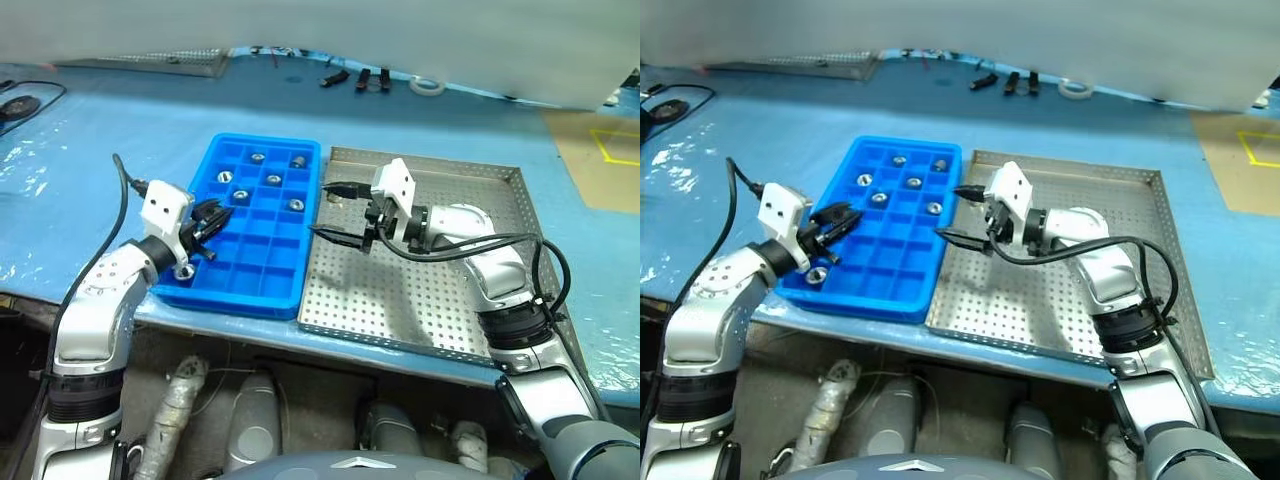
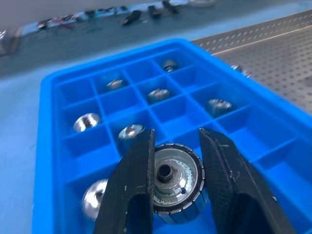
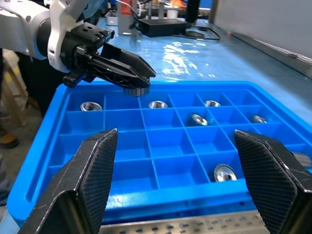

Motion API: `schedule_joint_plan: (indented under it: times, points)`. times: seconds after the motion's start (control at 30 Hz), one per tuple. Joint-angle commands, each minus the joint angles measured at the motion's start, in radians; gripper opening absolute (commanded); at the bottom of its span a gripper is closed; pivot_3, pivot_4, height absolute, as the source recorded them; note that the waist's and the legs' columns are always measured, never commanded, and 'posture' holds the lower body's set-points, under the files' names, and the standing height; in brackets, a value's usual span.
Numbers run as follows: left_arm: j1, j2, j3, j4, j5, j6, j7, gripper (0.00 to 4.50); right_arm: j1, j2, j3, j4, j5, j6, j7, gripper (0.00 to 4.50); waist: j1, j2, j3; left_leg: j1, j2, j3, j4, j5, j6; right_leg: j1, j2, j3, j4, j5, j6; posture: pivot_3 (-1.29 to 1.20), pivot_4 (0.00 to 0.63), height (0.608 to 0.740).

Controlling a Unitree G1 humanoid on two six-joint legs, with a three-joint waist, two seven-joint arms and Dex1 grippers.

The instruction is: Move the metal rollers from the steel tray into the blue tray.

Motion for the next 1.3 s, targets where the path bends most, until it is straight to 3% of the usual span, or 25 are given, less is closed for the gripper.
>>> schedule_joint_plan:
  times: [0.03,0.57,0.8,1.3]
  points:
    - [0.027,0.012,0.016,-0.039,-0.008,-0.025,0.018,1.04,-0.018,0.0,-0.006,-0.019,0.003,-0.014,0.015,4.04,0.007,0.0,0.0,0.0,0.0,0.0,0.0,0.0,0.0,0.0,0.0,0.0,0.0,0.0,0.0,0.39,0.15,0.74]
    - [0.009,0.036,-0.073,0.137,0.019,-0.089,-0.003,1.04,0.038,-0.026,-0.034,-0.11,0.02,0.062,-0.004,4.04,0.004,0.0,0.0,0.001,0.0,-0.001,0.002,0.002,-0.003,-0.002,0.001,0.001,0.006,0.001,0.001,0.32,0.15,0.74]
    - [-0.054,0.031,-0.063,0.179,0.009,-0.124,0.005,3.35,0.067,-0.027,-0.042,-0.106,0.007,0.039,-0.024,4.04,0.001,0.0,0.0,0.004,0.0,-0.001,0.002,0.004,-0.005,-0.002,0.001,0.003,0.012,0.0,0.0,0.28,0.15,0.74]
    - [-0.226,0.012,-0.129,0.291,-0.027,-0.119,-0.054,3.35,0.161,-0.069,-0.095,-0.201,0.015,0.054,-0.109,4.04,-0.035,0.0,0.0,0.003,0.0,-0.001,0.004,0.006,-0.005,-0.003,0.001,0.003,0.014,0.001,0.001,0.15,0.15,0.74]
